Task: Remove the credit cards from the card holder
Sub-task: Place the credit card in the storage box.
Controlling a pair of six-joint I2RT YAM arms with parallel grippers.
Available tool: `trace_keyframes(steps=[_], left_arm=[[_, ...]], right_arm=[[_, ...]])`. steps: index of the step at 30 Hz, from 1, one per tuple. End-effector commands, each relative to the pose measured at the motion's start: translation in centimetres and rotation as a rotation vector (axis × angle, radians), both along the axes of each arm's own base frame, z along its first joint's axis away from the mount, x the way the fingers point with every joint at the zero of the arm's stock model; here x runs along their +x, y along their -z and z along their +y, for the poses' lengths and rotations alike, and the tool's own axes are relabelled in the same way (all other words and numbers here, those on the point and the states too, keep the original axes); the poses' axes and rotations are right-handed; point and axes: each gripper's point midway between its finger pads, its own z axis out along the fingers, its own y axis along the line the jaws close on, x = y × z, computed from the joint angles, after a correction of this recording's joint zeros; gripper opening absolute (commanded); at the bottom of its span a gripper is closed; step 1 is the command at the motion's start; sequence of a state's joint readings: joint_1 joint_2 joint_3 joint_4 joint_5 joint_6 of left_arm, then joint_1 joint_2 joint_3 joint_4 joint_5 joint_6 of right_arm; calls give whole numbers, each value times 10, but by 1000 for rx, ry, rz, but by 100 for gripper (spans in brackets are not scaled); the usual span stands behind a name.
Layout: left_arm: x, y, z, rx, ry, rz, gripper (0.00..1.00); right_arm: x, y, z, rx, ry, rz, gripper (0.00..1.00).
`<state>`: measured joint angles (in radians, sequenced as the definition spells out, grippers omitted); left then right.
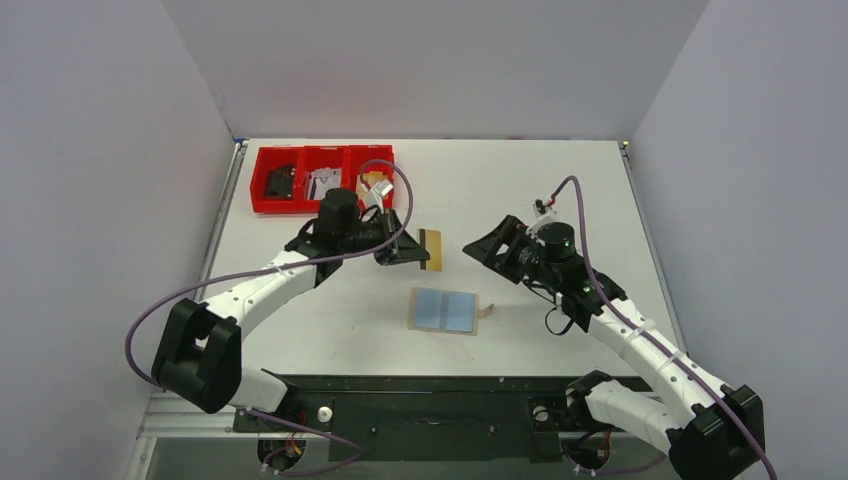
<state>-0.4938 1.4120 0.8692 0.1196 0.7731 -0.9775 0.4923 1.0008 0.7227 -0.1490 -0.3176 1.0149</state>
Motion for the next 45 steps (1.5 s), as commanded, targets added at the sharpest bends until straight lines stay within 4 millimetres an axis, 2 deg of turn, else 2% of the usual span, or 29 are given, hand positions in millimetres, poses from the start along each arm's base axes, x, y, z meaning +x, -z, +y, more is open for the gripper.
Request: trace_keyframes(steps=[1,2,3,4,5,7,10,17,21,22,23,24,25,34,37,39,40,41,45], left_arm=[[35,-4,29,245,-147,-143,0],[51,-9,37,293,-198,-185,0],[53,1,44,345,-212,-158,0],[68,-4,53,388,-262,-192,0],[77,8,64,454,-303,-171,0],[96,5,78,532,-362,-191,0],[115,12,94,619,-407,-189,0],[172,10,129,745,-534,-201,0],[203,13,142,768,-572,-200,0],[210,22,143,783,-565,-191,0],[222,12,146,772,-581,-213,0],[229,23,149,780,-580,-193,0],[236,17,148,765,-578,-208,0],[294,41,147,700,-533,-228,0],[306,53,146,685,-515,-229,0],[313,68,144,678,-502,-215,0],[315,68,143,668,-498,-217,0],[317,79,143,674,-491,-200,0],[325,92,136,639,-460,-190,0]], right_arm=[[0,20,-31,-187,84,15,65],[0,22,-32,-196,89,16,65],[-1,24,-33,-208,87,18,65],[-1,25,-34,-213,87,19,65],[-2,26,-35,-222,86,20,65],[-2,28,-37,-236,84,21,65],[-3,29,-39,-255,81,20,65],[-6,33,-42,-283,67,27,65],[-9,34,-43,-293,60,30,65],[-10,34,-44,-297,60,31,65],[-10,34,-45,-299,61,31,65],[-11,34,-46,-303,61,29,65],[-12,35,-48,-307,62,32,65],[-21,32,-57,-324,72,29,65],[-25,32,-62,-332,80,32,65],[-27,30,-64,-333,88,28,65],[-28,30,-65,-334,90,28,65],[-29,30,-67,-336,94,28,65],[-32,30,-70,-342,100,32,65]])
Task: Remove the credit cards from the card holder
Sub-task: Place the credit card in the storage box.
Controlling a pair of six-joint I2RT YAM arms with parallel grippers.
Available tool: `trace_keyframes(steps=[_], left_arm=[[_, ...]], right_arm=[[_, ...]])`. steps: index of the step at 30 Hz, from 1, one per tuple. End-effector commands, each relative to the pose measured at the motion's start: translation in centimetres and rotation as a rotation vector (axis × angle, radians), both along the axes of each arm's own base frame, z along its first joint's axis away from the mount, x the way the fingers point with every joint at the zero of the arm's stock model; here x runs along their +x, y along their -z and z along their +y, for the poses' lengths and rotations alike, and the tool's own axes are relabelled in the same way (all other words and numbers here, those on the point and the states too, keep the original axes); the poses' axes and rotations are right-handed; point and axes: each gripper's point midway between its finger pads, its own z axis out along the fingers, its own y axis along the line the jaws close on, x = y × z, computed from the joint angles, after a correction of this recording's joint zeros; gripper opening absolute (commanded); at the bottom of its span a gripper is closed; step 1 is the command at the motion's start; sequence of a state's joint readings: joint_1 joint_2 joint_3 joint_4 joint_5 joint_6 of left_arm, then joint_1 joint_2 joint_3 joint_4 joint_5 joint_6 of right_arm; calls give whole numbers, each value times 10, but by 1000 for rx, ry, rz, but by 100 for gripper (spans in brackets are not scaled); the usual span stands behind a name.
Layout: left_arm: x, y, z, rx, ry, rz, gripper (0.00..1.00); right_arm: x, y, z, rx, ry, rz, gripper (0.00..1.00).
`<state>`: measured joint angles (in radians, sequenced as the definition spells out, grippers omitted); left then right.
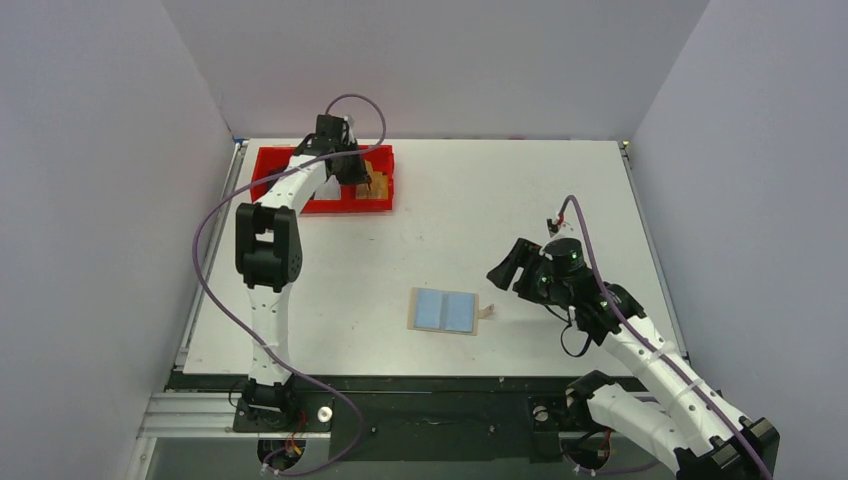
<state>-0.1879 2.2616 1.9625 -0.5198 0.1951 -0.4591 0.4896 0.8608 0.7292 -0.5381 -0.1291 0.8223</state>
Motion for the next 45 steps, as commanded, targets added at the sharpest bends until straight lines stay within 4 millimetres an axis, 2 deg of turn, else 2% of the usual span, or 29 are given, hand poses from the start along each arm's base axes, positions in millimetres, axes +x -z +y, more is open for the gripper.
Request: trace_keyframes(steps=[1,10,13,19,23,29,38,45], left_arm=[[23,-11,-12,-59,59,-76,0],[33,8,-15,-55,79,-37,0],[34,8,-15,-55,84,-33,7],[38,-11,-12,-46,85,-61,32],[37,-23,-5,-23,79,-80,40],[38,-42,7,-9,62,-111,47],[34,-61,17,5,57,-136,51],[22,-92,15,-11,60,-167,52]], right_arm=[[3,-12,-8,-13,31,-38,65],[1,-13,-12,-23,39,-39,65],[1,-15,-13,-25,42,-43,65],[0,-16,-14,-28,40,-44,65],[-1,-16,-15,-28,41,-48,65],[-1,-15,-14,-29,39,-44,65],[-1,-10,-17,-43,43,-37,65],[-1,9,-15,-55,37,-3,65]])
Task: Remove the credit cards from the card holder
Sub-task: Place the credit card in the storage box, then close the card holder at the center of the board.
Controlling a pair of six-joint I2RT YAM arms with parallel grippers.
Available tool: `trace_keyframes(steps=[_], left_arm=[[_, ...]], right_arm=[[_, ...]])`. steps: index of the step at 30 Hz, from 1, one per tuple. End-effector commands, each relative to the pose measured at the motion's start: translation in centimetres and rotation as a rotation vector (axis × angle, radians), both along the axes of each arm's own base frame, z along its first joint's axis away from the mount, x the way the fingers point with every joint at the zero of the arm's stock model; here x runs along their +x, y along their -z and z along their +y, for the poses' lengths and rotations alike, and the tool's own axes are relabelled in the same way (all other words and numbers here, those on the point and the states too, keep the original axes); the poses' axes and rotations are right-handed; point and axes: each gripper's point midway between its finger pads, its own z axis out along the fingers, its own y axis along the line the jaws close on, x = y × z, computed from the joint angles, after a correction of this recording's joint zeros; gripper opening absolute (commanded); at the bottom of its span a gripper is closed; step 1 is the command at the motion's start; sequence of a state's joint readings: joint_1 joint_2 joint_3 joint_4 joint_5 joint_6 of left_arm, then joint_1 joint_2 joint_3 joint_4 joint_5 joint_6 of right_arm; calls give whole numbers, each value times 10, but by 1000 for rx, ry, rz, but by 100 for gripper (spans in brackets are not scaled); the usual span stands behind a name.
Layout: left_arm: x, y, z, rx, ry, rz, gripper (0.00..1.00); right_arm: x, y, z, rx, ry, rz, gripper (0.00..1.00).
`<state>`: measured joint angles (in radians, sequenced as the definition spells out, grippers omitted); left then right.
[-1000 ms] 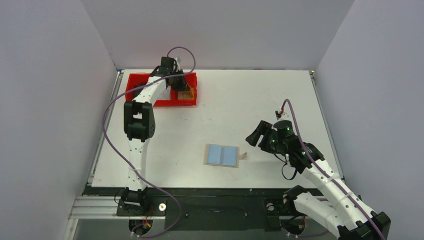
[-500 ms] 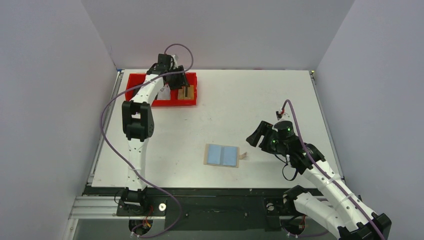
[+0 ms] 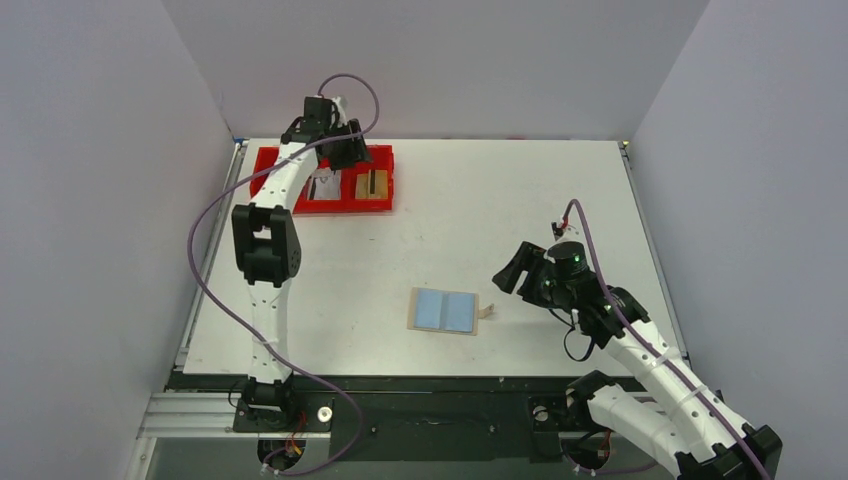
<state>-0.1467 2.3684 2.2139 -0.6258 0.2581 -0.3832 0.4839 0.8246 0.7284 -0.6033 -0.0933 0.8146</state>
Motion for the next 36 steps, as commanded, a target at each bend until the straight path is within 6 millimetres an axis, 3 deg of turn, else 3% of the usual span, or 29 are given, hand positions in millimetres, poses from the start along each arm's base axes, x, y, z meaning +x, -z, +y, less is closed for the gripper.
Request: trace_keyframes(steps=[1,6,9,12,14,15,16,17,18,19,20,21,22,23,24,25,26,31,36], left_arm=[[-14,-76,3,-14,5,-119,52],[-43,-98,1,-36,-19,-121,52],[-73,-106,-5,-51,-20,-119,52],[-100,-108,-14,-60,-20,-105,52],[-125,-91,-20,-51,-11,-58,52],[-134,-100,-19,-46,-17,-76,52],[-148,-85,-25,-34,-4,-39,52],[-157,-89,-26,-33,-1,-46,52],[-172,-73,-32,-22,13,-9,52],[-181,-77,-35,-27,22,-16,52],[-196,-60,-42,-11,45,19,52],[-206,-62,-45,-13,55,15,52],[-221,-48,-52,-3,81,45,52],[-231,-49,-61,-15,104,40,52],[-244,-34,-63,-13,117,76,52],[-252,-35,-72,-31,136,69,52],[-265,-23,-74,-35,153,101,52],[-306,10,-97,-71,218,171,52],[-329,27,-120,-165,285,223,51]], right_arm=[[6,9,-2,-18,8,-11,65],[7,28,1,-31,7,10,65],[8,40,3,-45,3,28,65],[9,50,7,-52,-1,36,65],[9,56,10,-59,-5,45,64],[7,60,13,-65,-14,55,64],[9,61,14,-66,-14,52,64],[7,66,17,-73,-22,61,64],[8,68,18,-79,-18,62,64],[8,70,21,-79,-26,62,63],[8,74,22,-89,-27,72,63],[6,74,26,-87,-37,72,63],[9,79,24,-111,-21,74,63],[9,79,25,-118,-17,68,62],[8,81,27,-128,-23,73,62],[9,82,27,-134,-17,71,62],[8,85,28,-142,-22,77,62],[8,96,30,-155,-9,97,60],[8,101,33,-163,-6,110,59]])
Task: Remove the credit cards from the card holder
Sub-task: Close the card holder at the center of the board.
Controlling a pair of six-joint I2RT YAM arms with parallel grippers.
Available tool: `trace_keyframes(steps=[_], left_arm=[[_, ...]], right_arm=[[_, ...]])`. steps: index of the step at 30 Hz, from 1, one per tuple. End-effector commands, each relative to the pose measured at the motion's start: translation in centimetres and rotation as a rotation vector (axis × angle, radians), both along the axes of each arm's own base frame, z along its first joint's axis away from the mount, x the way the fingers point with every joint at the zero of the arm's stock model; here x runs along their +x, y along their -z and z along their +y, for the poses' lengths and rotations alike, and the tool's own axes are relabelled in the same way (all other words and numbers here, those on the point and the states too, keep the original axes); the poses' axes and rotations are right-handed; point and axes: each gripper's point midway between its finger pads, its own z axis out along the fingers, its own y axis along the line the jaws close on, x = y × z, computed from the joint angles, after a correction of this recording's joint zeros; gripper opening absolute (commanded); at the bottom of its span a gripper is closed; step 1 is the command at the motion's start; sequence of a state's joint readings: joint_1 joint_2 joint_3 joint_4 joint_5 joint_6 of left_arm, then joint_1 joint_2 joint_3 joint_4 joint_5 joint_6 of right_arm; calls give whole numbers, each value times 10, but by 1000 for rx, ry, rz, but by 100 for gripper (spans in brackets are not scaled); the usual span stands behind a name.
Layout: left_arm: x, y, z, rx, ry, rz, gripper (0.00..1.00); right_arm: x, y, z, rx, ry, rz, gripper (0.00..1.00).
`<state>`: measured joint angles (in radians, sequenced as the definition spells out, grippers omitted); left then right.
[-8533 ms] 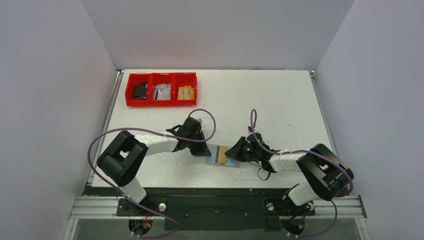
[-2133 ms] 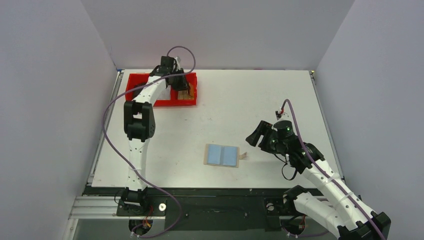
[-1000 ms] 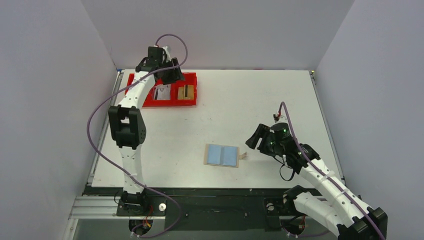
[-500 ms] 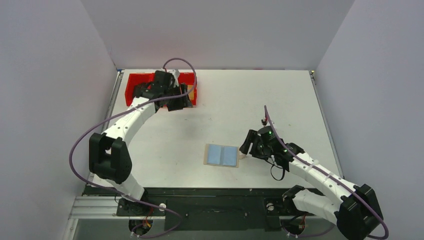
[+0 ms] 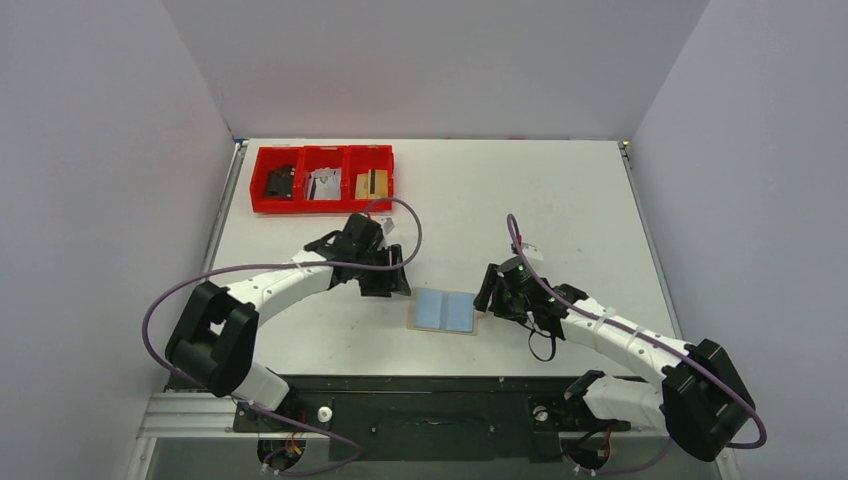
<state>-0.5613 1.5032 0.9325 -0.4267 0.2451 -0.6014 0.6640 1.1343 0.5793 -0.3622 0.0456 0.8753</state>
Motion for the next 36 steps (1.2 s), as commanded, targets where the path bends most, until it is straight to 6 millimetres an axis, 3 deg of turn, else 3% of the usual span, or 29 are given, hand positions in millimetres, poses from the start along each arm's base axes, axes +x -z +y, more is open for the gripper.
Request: trace_keyframes(steps=[1,7,17,24,36], left_arm=[[2,-19,-36,-168,37,-53,51],[-11,-4,-56,-236,83,12,41],[-15,24,-54,-159,94,55,30],[-18,33,-55,-140,100,66,22],[-24,42,-52,-88,109,78,21]], right_arm=[[10,-2,3,-3,33,-41,59],[12,-5,2,-15,44,-46,59],[14,-19,1,-21,56,-69,58],[15,-31,2,-22,56,-94,58],[13,-29,7,-30,41,-90,58]])
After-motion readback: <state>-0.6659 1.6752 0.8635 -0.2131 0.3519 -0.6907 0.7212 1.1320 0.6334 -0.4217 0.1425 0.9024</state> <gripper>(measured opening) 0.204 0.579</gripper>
